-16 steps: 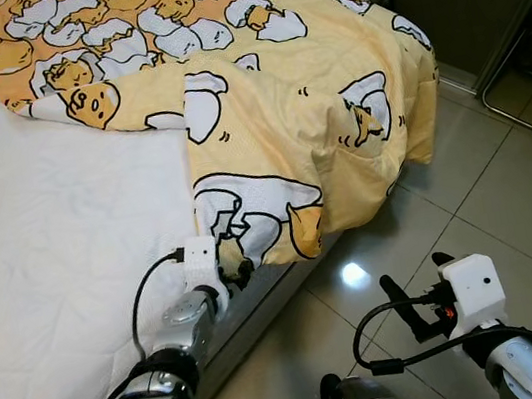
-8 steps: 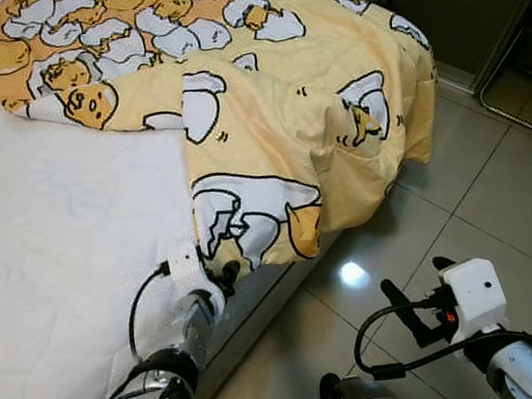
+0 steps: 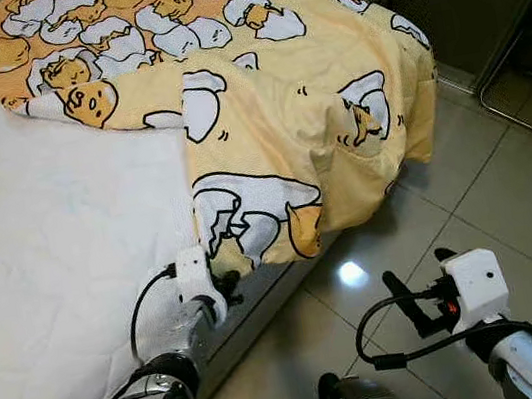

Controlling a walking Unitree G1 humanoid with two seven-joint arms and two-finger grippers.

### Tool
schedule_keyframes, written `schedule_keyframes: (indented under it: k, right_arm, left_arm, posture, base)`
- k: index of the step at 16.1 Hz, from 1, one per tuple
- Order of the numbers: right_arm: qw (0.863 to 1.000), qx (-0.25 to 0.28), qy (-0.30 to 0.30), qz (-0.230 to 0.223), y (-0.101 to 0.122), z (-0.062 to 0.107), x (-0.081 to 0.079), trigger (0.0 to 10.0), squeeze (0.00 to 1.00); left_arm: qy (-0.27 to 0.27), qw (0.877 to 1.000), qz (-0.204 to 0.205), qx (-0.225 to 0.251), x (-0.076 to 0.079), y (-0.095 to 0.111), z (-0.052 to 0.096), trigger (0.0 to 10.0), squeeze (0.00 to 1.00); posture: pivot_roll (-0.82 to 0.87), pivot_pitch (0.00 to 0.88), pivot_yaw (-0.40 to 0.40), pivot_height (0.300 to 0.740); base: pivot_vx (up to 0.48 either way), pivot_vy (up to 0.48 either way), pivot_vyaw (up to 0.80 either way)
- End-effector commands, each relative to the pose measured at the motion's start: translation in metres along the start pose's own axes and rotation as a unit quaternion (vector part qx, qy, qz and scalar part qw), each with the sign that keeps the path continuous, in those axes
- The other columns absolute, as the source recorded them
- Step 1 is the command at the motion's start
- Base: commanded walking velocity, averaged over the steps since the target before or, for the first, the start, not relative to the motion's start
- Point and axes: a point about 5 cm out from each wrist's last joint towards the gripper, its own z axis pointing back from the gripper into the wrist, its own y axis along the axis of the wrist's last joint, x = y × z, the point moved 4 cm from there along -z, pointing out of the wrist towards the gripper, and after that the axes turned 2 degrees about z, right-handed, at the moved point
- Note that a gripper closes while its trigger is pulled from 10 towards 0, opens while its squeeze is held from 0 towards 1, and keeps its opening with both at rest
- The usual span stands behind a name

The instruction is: Clean up the room

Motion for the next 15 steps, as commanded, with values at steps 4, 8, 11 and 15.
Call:
schedule_keyframes:
  k: [4, 8, 11, 15]
  right_arm:
    - [1.000, -0.002, 0.006, -0.004, 0.002, 0.002, 0.000, 10.0, 0.00]
    - [1.000, -0.003, 0.009, -0.003, 0.002, 0.001, -0.001, 10.0, 0.00]
    - [1.000, 0.005, 0.014, -0.003, 0.008, 0.000, -0.003, 10.0, 0.00]
    - [1.000, 0.018, 0.021, -0.003, 0.017, -0.002, -0.006, 10.0, 0.00]
  left_arm:
    - [-0.007, 0.999, 0.049, 0.003, -0.001, -0.005, 0.001, 0.0, 0.00]
    - [-0.093, 0.985, -0.136, -0.046, 0.016, -0.024, 0.005, 0.0, 0.00]
    - [-0.160, 0.958, -0.225, -0.074, 0.023, -0.037, 0.011, 0.0, 0.00]
    - [-0.220, 0.905, -0.350, -0.103, 0.020, -0.052, 0.020, 0.0, 0.00]
  posture:
    - [-0.27, 0.169, -0.025, 0.740]
    - [-0.26, 0.169, -0.023, 0.740]
    - [-0.26, 0.169, -0.015, 0.740]
    - [-0.26, 0.169, -0.010, 0.740]
  base:
    - [0.000, 0.000, 0.00]
    - [0.000, 0.000, 0.00]
    - [0.000, 0.000, 0.00]
    - [0.000, 0.000, 0.00]
